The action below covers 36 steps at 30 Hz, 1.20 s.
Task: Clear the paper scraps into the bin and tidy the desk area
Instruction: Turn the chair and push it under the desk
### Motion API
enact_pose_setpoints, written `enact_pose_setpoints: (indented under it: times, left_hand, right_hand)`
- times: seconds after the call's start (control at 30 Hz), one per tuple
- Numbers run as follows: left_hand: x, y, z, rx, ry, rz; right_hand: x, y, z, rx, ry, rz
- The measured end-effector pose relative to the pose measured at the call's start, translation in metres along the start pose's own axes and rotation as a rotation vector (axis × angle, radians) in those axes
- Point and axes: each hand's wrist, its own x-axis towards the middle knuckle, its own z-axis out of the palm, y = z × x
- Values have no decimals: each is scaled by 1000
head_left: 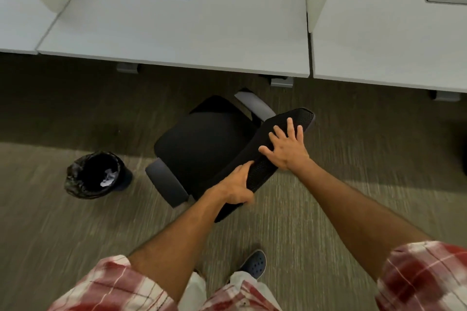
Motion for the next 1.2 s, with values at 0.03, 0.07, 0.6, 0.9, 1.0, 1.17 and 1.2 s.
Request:
enact_pose_setpoints:
  times: [0.03, 0.07, 0.6, 0.9, 1.0, 1.17, 1.2]
  left_hand:
    - [-9, -17, -7, 13, 31, 12]
    - [-19, -35, -15, 49, 79, 24]
    - [-118, -253, -173, 581, 614, 100]
    - [-96, -276, -253, 666, 612, 171]
    - [-81, -272, -286, 682, 584, 183]
    - [-39, -269, -355, 707, 556, 220]
    - [-29, -268, -369, 715, 558, 220]
  right_hand:
    - [-2, -15, 1, 9, -8, -27]
    - [-4, -31, 4, 17, -11, -61]
    - [5, -167, 13, -92, 104, -95]
    - [42, -212, 1, -47, 181, -14]
    - [67, -218, -5, -31, 226, 5]
    - [132, -223, -24, -27, 262, 2]
    - [147, -224, -31, -23, 282, -1]
